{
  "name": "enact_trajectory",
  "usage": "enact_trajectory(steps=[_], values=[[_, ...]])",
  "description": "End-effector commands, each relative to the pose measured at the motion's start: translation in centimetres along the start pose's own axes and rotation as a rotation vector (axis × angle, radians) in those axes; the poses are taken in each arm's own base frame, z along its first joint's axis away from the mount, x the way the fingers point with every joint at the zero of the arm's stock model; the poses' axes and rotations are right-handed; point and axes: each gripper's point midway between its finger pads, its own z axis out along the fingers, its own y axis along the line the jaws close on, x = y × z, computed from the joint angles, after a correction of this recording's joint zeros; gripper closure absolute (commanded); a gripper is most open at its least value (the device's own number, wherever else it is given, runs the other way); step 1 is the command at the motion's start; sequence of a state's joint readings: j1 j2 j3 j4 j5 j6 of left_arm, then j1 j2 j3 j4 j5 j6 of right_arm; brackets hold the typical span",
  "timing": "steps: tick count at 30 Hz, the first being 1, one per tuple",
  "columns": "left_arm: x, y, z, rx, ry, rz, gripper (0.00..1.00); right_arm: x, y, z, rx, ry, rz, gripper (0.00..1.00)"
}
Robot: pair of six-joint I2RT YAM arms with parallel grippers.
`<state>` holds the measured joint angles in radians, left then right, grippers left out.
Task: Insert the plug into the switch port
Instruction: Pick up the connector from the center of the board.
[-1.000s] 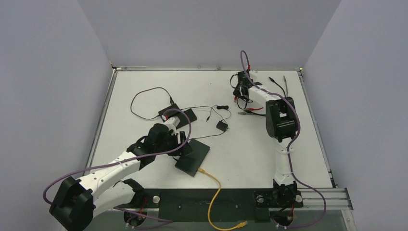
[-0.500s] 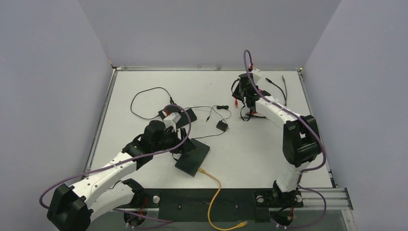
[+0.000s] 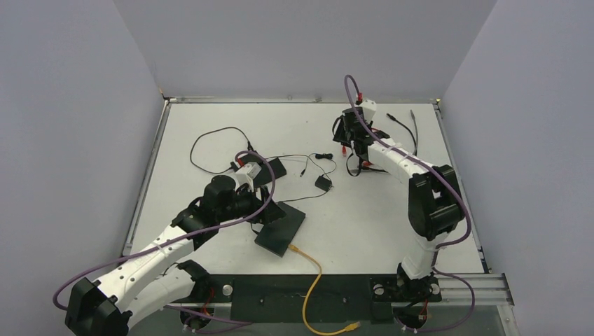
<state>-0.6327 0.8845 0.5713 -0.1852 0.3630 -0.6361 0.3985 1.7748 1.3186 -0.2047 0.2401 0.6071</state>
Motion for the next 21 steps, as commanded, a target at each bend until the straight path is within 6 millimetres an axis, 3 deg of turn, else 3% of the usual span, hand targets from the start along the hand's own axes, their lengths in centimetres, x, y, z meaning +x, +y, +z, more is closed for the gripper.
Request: enact_trajectory(steps=[1,14,21], values=[[-0.6,-0.7,-0.6,0.021,-0.018,0.015,0.39,0.3,-1.0,2.3,0.042,0.036,-0.033,0.53],[-0.4,-0.1,0.0,0.006,-0.001,0.011,0.38,2.5,-2.8,6.5,0.1,0.124,-0.032,0.53],[-0.4,0.0,0.4,0.006,0.008,0.003,0.38,3.0,-2.7,8.0,0.101,0.154,-0.032,0.57]])
